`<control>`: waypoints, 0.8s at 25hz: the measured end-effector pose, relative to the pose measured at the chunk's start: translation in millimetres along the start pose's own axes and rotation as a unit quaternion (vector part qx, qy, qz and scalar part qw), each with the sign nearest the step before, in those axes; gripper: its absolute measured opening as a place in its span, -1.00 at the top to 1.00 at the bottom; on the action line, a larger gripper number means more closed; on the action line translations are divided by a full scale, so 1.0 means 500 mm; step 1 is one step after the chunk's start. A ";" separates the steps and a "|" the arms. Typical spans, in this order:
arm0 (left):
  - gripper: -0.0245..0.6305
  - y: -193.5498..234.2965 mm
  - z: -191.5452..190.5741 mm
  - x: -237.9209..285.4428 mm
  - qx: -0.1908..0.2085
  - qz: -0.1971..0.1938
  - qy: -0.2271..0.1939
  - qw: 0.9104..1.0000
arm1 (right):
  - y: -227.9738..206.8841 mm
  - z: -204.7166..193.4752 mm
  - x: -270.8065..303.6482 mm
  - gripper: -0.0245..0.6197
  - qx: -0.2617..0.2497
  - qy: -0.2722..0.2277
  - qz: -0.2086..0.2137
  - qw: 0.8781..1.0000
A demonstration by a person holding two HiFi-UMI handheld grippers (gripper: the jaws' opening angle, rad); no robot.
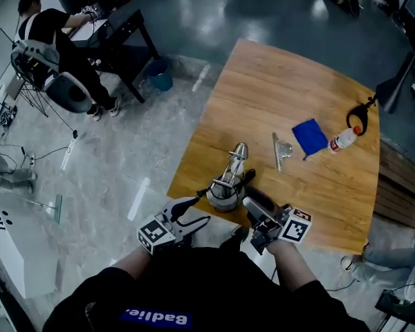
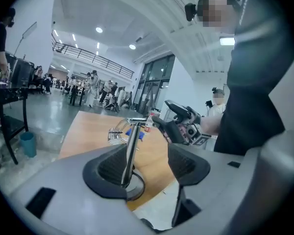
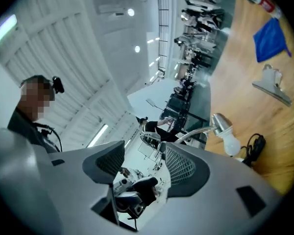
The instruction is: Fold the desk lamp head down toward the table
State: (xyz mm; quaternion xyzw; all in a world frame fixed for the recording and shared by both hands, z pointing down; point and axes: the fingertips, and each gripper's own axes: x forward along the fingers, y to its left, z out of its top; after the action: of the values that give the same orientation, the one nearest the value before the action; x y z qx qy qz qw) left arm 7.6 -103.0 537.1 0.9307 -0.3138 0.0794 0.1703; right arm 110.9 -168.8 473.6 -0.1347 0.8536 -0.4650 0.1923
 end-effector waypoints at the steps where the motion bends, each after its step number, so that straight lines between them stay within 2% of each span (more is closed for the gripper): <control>1: 0.10 -0.016 0.009 -0.018 0.000 -0.003 -0.006 1.000 | 0.035 -0.016 -0.002 0.10 -0.027 -0.002 0.007 1.000; 4: 0.11 -0.051 0.023 -0.079 -0.015 -0.014 -0.032 0.999 | 0.124 -0.082 -0.012 0.29 -0.107 -0.005 0.007 0.994; 7: 0.15 -0.059 0.016 -0.127 -0.038 -0.038 -0.054 0.997 | 0.166 -0.167 -0.026 0.52 -0.190 0.003 -0.045 0.981; 10: 0.26 -0.079 -0.007 -0.201 -0.036 -0.058 -0.046 0.997 | 0.208 -0.270 -0.031 0.58 -0.214 -0.011 -0.097 0.972; 13: 0.31 -0.125 -0.005 -0.263 -0.031 -0.085 -0.038 0.995 | 0.265 -0.344 -0.030 0.58 -0.229 -0.028 -0.130 0.964; 17: 0.40 -0.224 0.026 -0.331 -0.020 -0.122 -0.041 0.992 | 0.365 -0.418 -0.022 0.59 -0.284 -0.015 -0.139 0.949; 20: 0.49 -0.301 0.063 -0.367 0.002 -0.147 -0.060 0.987 | 0.428 -0.440 -0.023 0.70 -0.339 -0.009 -0.129 0.932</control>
State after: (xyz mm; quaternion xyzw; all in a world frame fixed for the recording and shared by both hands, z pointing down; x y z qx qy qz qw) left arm -44.1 99.6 420.9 0.9701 -0.1826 -0.0020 0.1596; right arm 10.6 112.7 403.7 -0.3050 0.9340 -0.1676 0.0812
